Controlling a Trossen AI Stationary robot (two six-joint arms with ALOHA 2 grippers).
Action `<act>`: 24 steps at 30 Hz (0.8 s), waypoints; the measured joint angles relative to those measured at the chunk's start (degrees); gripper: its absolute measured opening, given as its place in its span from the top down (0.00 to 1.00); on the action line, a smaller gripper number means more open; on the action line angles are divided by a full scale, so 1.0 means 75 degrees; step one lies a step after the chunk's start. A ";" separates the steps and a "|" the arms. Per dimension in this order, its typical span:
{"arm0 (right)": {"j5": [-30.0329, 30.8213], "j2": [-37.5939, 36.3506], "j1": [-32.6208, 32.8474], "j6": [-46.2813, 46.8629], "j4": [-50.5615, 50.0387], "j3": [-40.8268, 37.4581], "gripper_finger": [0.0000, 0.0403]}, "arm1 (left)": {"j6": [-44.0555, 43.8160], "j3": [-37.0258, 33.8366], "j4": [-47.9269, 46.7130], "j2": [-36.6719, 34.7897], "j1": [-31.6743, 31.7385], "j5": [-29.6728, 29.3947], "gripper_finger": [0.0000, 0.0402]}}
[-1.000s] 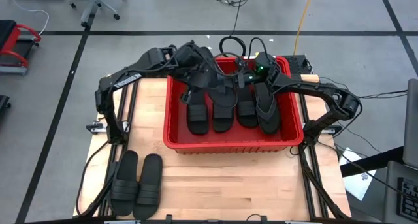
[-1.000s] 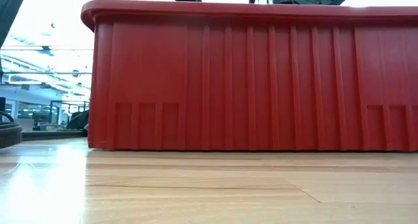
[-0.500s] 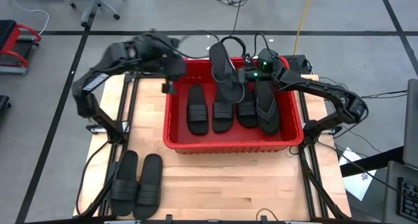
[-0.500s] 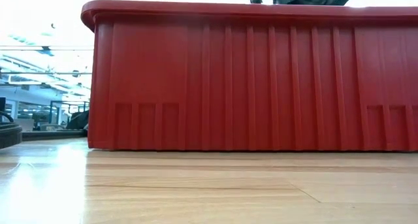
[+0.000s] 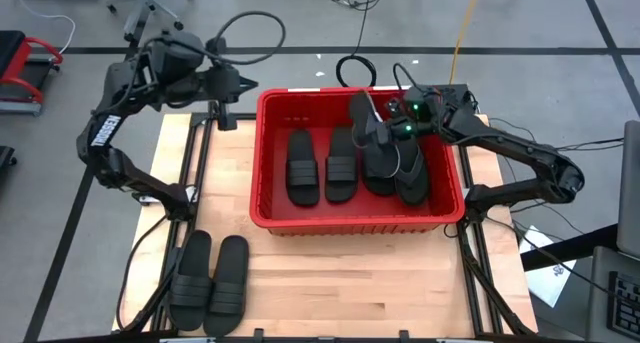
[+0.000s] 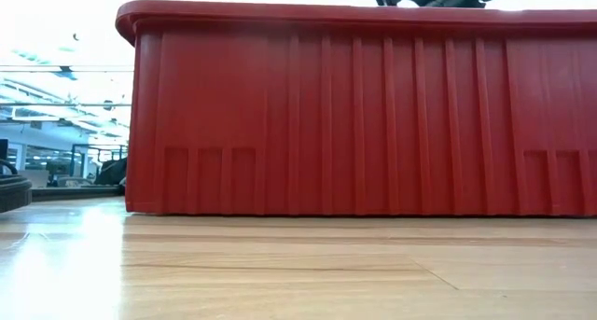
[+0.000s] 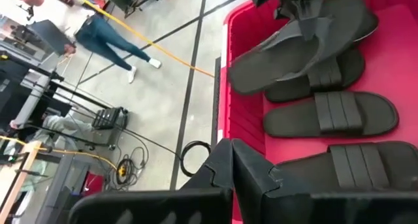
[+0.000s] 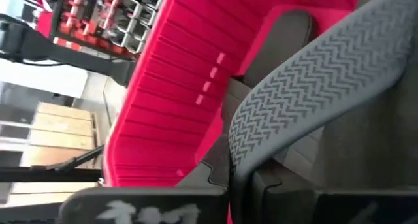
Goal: Pick and place slides into bin
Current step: Stack the black slipper on top of the black slipper
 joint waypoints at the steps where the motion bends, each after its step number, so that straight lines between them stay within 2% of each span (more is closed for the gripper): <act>1: -0.0003 0.0000 0.0021 0.0154 0.0053 -0.0022 1.00 | 0.0002 0.0000 0.0001 -0.0003 0.0029 -0.0001 0.98; 7: 0.0022 0.0081 0.0093 0.0923 0.0180 -0.0846 1.00 | -0.0004 0.0000 -0.0003 0.0006 0.0042 0.0000 0.93; 15: 0.0213 0.0061 0.0123 0.2006 0.1888 -0.2210 1.00 | -0.0001 0.0000 -0.0006 0.0012 0.0042 0.0002 0.97; 19: 0.0350 0.0072 0.0123 0.1897 0.1873 -0.2459 1.00 | -0.0001 0.0000 -0.0006 0.0012 0.0042 0.0002 1.00; 24: 0.0213 0.0029 0.0123 0.1208 0.1899 -0.2467 0.96 | 0.0056 0.0000 -0.0006 0.0012 0.0042 0.0002 0.96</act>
